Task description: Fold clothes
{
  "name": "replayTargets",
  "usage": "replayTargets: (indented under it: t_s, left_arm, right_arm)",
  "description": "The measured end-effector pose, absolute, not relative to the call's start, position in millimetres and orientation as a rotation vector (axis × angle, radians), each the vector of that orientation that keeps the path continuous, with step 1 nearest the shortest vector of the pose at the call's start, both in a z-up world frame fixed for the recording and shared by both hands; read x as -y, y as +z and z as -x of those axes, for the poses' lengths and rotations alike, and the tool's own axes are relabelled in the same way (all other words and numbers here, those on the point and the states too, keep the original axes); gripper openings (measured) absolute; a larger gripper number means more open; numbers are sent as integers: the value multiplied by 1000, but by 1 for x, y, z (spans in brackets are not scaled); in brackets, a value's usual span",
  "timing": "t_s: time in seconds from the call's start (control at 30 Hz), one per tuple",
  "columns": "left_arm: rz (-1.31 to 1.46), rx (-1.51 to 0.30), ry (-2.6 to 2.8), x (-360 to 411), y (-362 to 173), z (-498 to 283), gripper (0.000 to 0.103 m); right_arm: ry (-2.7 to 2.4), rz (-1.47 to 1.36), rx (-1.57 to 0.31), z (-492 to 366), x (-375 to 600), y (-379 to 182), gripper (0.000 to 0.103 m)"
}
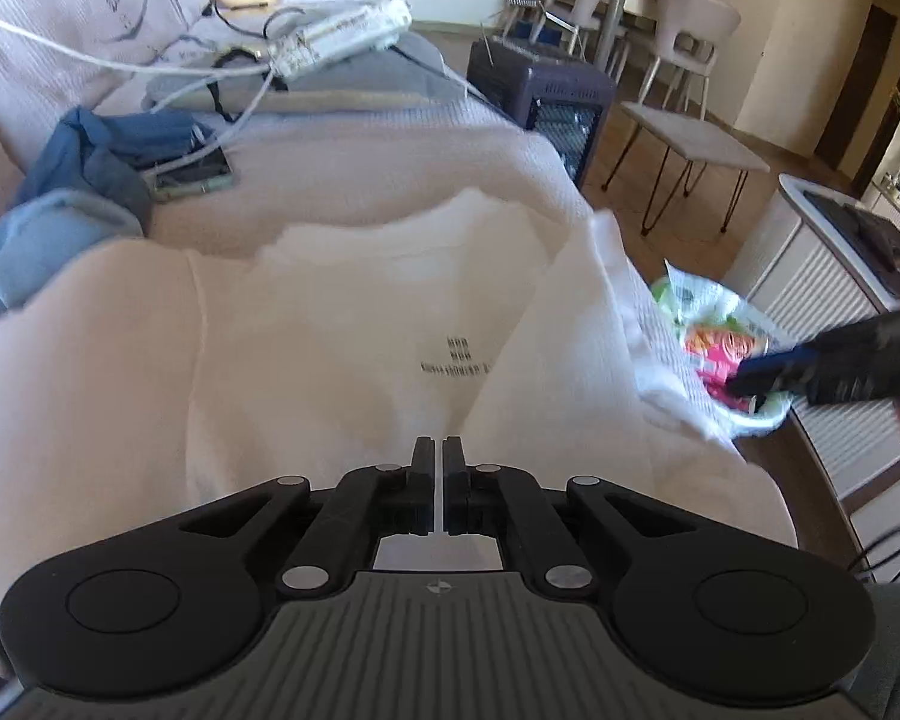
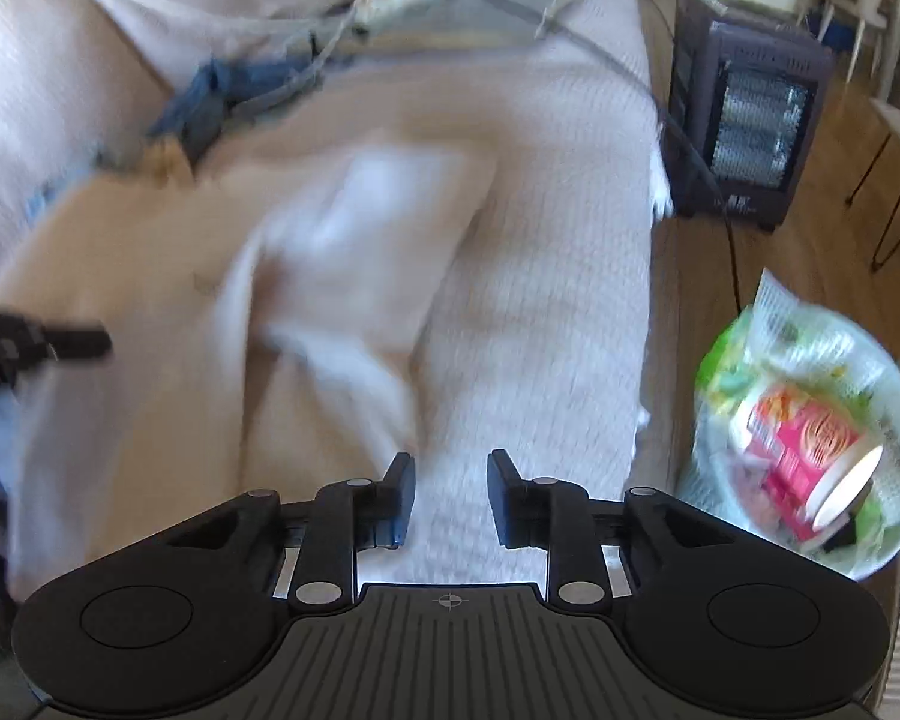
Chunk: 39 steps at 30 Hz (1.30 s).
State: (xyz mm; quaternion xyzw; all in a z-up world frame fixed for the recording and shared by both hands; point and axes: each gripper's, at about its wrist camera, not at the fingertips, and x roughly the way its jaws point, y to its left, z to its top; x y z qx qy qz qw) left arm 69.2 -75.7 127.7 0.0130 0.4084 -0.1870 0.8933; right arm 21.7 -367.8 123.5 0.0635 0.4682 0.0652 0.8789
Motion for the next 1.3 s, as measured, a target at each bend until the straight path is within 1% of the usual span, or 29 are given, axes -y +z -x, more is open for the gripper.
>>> replayTargets:
  t_s: [0.07,0.13,0.17,0.23,0.3,0.37,0.4,0.43,0.6,0.63,0.7,0.77,0.8,0.83,0.87,0.9,0.93,1.03,1.1,1.17,1.23,1.3]
  left_arm:
    - [-11,-821,-378,68,136,-79,8]
    - [-18,-797,-346,60,143,-93,30]
    - [-29,-787,-326,57,145,-102,32]
    - [-54,-776,-298,51,149,-122,34]
    - [-48,-774,-304,46,149,-143,37]
    - [-39,-774,-323,44,146,-162,37]
    - [-50,-775,-335,45,142,-172,41]
    - [-66,-782,-344,47,138,-180,42]
    - [-181,-853,-241,56,101,-213,43]
    - [-188,-866,-217,55,94,-217,49]
    - [-186,-880,-199,52,83,-221,54]
    - [-196,-876,-216,50,80,-219,54]
    - [-187,-882,-227,48,80,-219,43]
    - [-155,-899,-249,45,81,-220,18]
    - [-109,-915,-271,41,83,-221,12]
    - [-78,-920,-268,38,85,-222,10]
    - [-66,-914,-263,36,89,-222,9]
    - [-44,-830,-248,29,110,-212,7]
    - [-19,-731,-232,22,131,-204,7]
    - [-61,-657,-228,24,143,-202,7]
    - [-131,-708,-209,31,130,-216,7]
    - [-179,-771,-195,37,107,-228,7]
  right_arm:
    - [132,-185,-940,-35,375,142,28]
    - [126,-242,-908,-54,383,156,28]
    - [118,-255,-899,-66,386,160,28]
    - [92,-243,-895,-92,387,163,29]
    - [85,-220,-911,-119,383,161,29]
    - [82,-199,-937,-144,377,156,30]
    - [84,-193,-950,-154,374,153,33]
    - [89,-190,-966,-162,372,149,37]
    - [84,-198,-1064,-194,366,124,39]
    - [77,-196,-1087,-197,366,119,39]
    - [74,-207,-1106,-199,366,110,39]
    - [75,-248,-1117,-199,368,103,38]
    - [77,-260,-1125,-200,368,100,37]
    - [81,-252,-1129,-199,367,99,32]
    - [84,-236,-1128,-199,364,98,27]
    - [87,-219,-1120,-197,360,99,19]
    - [84,-193,-1105,-196,356,103,16]
    - [87,-113,-1024,-191,343,122,14]
    - [99,-85,-953,-187,338,136,14]
    - [109,-67,-884,-185,336,146,14]
    - [82,-51,-857,-190,338,146,14]
    - [56,-80,-894,-203,342,133,14]
